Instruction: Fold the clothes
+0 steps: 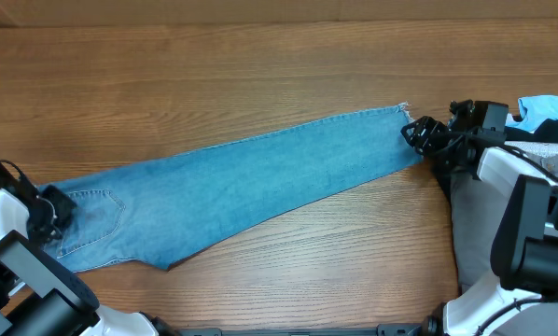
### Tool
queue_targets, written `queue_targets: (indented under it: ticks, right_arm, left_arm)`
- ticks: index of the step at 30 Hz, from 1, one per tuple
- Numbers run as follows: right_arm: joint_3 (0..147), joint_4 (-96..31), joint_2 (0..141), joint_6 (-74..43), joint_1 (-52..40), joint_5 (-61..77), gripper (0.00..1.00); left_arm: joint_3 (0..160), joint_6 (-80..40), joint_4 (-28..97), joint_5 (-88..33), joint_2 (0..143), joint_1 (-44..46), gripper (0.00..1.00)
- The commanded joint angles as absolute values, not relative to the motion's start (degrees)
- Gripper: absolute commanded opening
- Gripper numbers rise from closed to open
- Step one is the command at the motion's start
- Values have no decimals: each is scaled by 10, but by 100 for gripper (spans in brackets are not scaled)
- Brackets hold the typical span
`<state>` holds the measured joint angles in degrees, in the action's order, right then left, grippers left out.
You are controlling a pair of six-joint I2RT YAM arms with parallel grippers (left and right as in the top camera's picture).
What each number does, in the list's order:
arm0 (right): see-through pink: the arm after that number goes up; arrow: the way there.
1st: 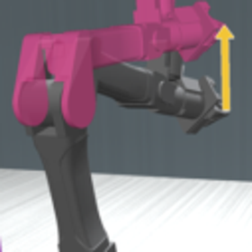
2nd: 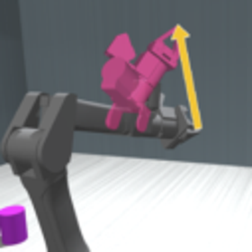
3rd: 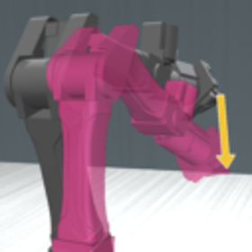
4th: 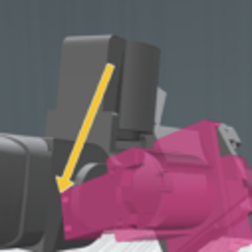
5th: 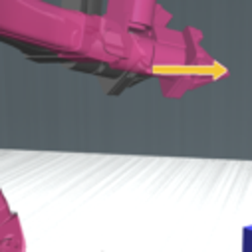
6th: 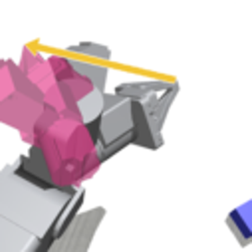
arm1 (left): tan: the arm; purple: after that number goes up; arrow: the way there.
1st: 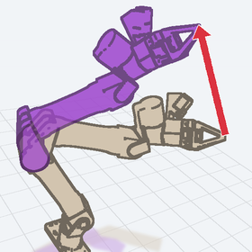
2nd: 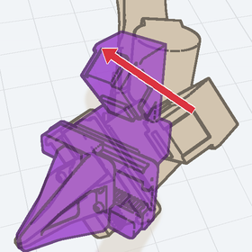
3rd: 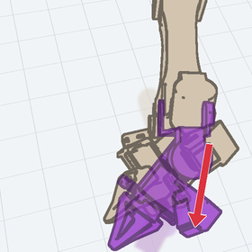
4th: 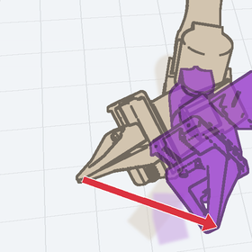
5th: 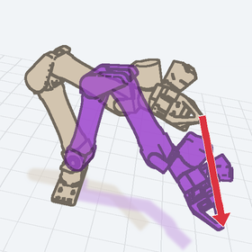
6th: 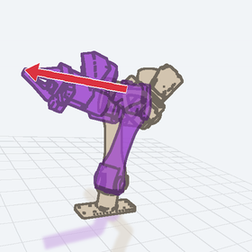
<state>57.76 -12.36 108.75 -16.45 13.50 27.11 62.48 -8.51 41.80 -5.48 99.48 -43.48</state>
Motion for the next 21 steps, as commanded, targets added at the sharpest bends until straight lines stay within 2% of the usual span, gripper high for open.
queue_targets:
  ticks: [1, 5, 7, 12, 21]
  right_arm:
    - [555, -135, 1158, -150, 115, 273, 77]
    - [558, -131, 1159, -128, 93, 299, 70]
    - [561, -136, 1159, -119, 86, 301, 59]
    - [582, -160, 1158, -119, 91, 307, 6]
    - [735, -337, 1093, -119, 163, 346, 4]
  left_arm:
    - [681, -39, 449, -181, 993, -430, 12]
    - [724, -37, 485, -244, 981, -430, 13]
    - [747, -22, 506, -284, 974, -430, 13]
    - [799, -7, 566, -312, 941, -430, 13]
    - [843, -6, 597, -364, 818, -430, 15]
